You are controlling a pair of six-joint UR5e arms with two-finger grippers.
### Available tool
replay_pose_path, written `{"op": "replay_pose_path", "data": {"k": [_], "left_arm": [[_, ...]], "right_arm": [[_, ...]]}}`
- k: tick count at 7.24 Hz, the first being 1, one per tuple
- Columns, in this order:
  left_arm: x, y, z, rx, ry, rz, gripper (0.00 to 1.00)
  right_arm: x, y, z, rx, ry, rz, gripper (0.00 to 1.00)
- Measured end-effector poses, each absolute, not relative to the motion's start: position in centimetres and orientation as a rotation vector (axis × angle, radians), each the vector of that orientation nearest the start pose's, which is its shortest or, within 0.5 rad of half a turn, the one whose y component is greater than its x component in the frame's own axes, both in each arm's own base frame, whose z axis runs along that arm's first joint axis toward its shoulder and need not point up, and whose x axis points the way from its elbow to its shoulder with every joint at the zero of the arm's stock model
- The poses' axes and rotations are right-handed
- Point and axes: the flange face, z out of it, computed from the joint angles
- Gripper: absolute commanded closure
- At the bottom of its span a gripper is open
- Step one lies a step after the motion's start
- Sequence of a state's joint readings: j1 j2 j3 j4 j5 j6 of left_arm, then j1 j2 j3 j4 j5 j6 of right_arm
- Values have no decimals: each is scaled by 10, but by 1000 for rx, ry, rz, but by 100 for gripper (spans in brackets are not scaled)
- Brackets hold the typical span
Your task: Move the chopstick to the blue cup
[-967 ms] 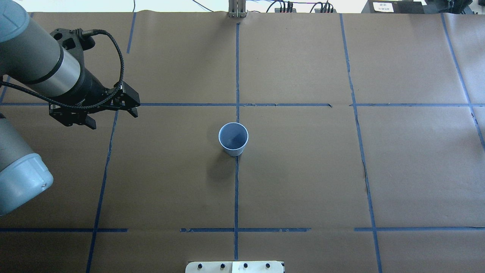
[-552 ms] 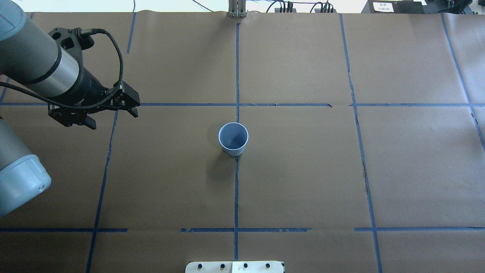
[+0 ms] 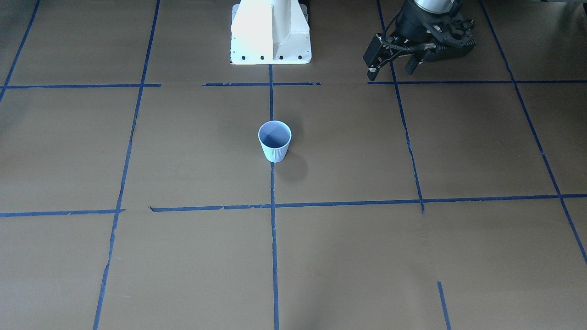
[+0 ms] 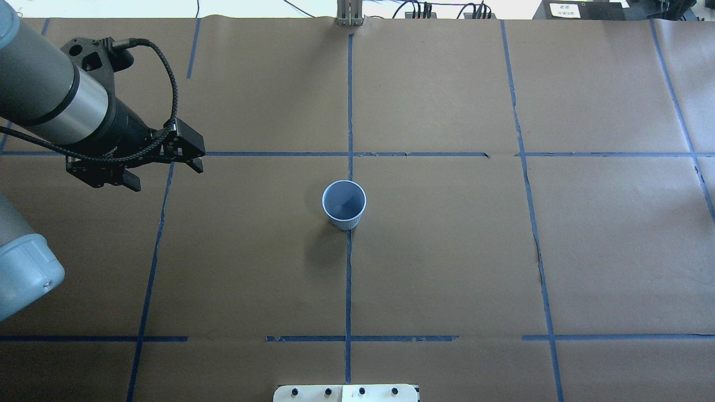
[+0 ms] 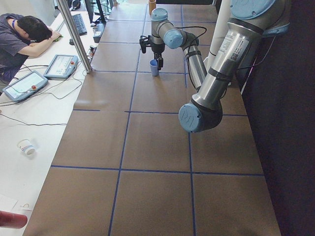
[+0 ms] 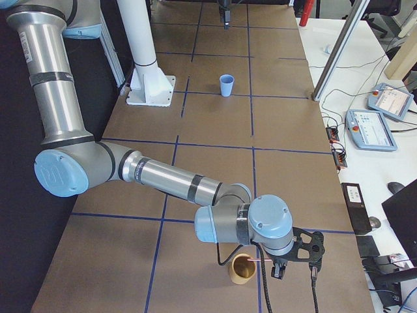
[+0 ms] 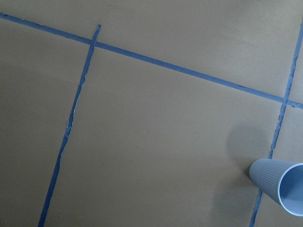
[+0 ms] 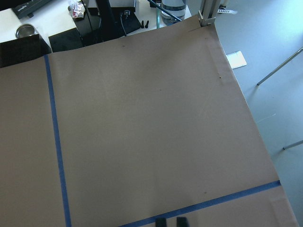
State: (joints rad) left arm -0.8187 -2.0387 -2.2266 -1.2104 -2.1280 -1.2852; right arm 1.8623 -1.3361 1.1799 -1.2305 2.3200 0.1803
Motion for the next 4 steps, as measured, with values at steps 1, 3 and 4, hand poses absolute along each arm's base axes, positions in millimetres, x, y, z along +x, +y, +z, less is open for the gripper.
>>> {"op": "replay_pose_path", "data": {"k": [1, 3, 4], "left_arm": [[275, -412, 178, -60, 918, -284, 0], [270, -406, 184, -62, 914, -284, 0], [268, -403, 191, -62, 905, -276, 0]], "right_arm": [[248, -546, 672, 201, -742, 351, 100], [253, -540, 607, 146, -744, 279, 100], [240, -549, 548, 124, -742, 242, 100]]}}
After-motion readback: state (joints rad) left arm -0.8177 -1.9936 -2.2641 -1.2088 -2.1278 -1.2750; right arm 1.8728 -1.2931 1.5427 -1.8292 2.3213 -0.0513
